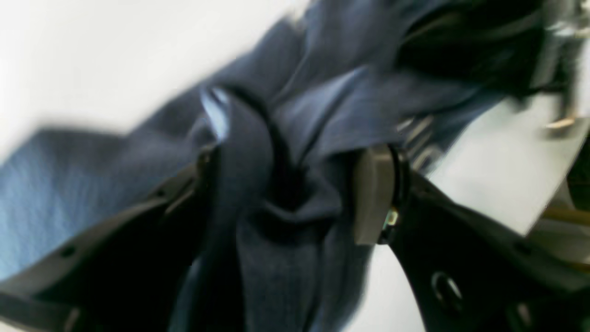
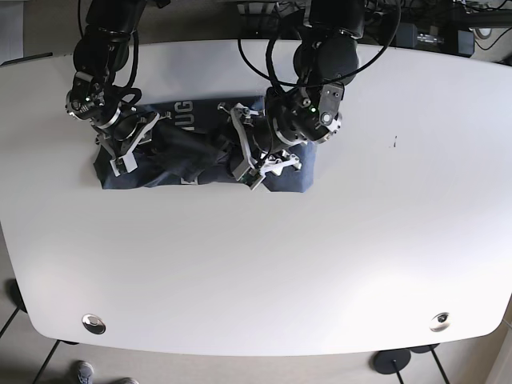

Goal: Fold the T-shirt properly

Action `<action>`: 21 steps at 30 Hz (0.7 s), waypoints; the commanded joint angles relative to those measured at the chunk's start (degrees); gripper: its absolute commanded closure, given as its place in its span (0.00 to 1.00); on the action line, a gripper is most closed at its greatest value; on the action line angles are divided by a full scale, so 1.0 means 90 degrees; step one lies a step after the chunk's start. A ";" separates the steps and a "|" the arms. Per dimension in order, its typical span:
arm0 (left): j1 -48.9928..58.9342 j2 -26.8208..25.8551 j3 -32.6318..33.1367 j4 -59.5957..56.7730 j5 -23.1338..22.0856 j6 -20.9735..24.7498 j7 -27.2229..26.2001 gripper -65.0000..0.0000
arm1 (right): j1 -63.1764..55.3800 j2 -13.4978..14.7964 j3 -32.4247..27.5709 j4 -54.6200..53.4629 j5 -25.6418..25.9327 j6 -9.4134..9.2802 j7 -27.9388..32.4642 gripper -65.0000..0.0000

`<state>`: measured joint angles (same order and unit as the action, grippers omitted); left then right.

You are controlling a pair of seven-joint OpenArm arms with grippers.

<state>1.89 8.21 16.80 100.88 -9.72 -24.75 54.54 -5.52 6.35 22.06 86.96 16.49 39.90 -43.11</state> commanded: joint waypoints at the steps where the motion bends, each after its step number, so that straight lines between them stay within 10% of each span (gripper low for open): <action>1: -0.0078 0.0088 0.0532 0.0283 -0.0127 -0.0019 -0.0117 0.47 | 0.0081 -0.0085 0.0005 0.0091 0.0019 0.0011 0.0067 0.81; 6: -0.0078 -0.0243 0.1118 0.0791 -0.0146 -0.0019 -0.0117 0.47 | 0.0081 -0.0124 0.0005 0.0101 0.0038 0.0011 0.0067 0.81; 13: 0.0068 -0.0868 -0.0484 0.1152 -0.0156 -0.0019 -0.0380 0.48 | 0.0169 -0.0173 -0.0063 0.0804 0.0048 0.0011 0.0009 0.79; 21: 0.0830 -0.1503 -0.1354 0.0938 -0.0156 -0.0029 -0.1045 0.81 | 0.0667 -0.0281 -0.1148 0.1273 0.0624 0.0011 -0.1056 0.25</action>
<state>9.91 -5.28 4.64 108.38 -10.39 -24.88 46.54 -0.05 3.49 11.33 97.56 21.78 39.68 -53.39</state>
